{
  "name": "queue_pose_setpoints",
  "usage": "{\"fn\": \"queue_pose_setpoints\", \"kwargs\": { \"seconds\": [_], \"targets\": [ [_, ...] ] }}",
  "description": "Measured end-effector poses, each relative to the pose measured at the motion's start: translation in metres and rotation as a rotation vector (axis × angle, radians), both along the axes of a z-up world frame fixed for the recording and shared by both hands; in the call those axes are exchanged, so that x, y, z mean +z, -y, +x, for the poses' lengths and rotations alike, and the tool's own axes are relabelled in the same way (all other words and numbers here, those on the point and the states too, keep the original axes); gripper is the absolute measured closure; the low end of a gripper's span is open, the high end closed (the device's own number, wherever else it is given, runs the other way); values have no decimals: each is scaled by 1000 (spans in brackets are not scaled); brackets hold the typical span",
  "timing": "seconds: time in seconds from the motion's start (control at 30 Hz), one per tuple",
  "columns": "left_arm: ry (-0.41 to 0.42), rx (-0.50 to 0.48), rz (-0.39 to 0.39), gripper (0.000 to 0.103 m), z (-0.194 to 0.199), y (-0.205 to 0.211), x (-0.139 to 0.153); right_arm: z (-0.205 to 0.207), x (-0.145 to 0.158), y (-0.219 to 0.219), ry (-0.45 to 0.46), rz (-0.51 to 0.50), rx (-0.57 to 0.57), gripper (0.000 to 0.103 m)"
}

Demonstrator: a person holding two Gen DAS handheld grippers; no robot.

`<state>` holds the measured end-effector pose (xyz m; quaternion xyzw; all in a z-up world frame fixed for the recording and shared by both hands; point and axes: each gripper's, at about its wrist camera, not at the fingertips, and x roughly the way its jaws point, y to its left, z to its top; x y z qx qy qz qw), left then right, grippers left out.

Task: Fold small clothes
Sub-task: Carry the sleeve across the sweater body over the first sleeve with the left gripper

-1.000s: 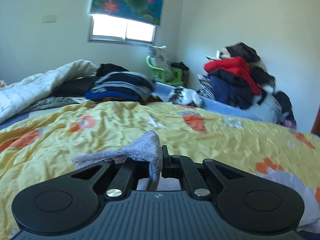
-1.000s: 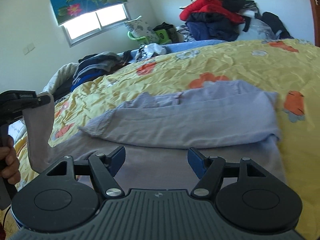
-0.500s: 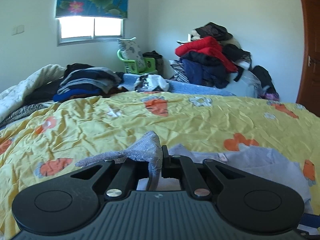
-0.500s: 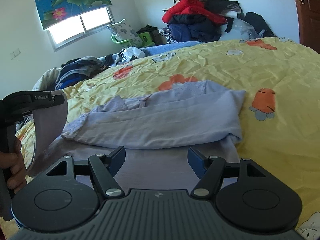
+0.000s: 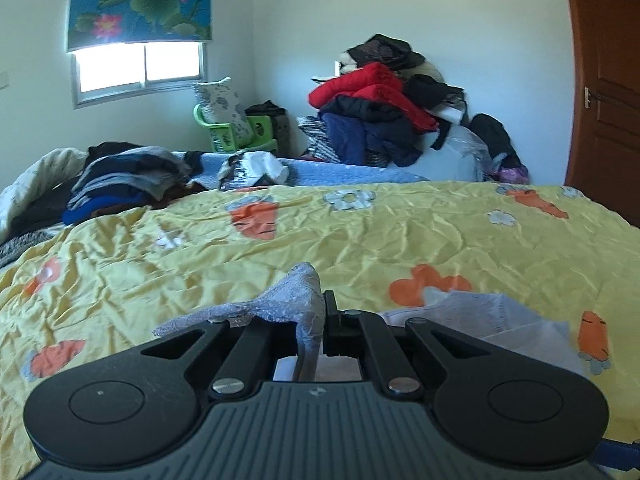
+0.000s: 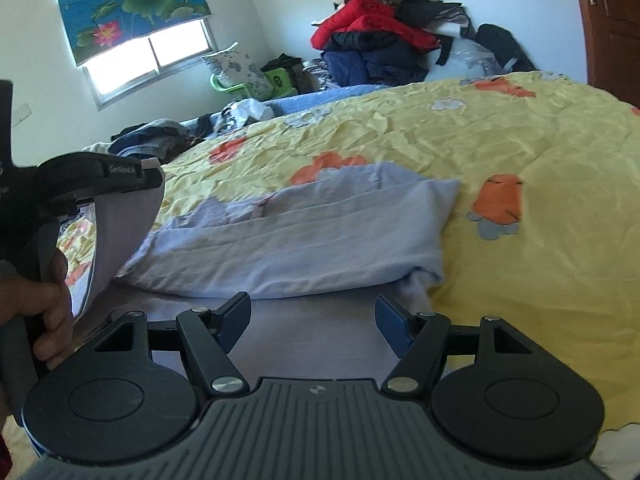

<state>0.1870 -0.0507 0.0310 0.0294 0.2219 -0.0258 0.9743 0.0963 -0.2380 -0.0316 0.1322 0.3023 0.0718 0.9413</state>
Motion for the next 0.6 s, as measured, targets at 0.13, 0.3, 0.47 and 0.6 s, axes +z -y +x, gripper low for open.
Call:
{"fn": "queue_pose_setpoints", "kwargs": {
  "seconds": [0.13,0.3,0.47,0.6],
  "targets": [
    [1,-34,22,99,6,21,-1,-2,-3,11,-7,3,-23,31],
    [3,-77,47,99,11,46,-3,-7,-4,19,-6,-3,-38,31],
    [-5,-113,58,99,14,66,-6,-9,-4,26,-6,-6,-58,31],
    [-6,-137,71,99,15,80,-9,-11,-5,31,-7,-9,-71,31]
  ]
}}
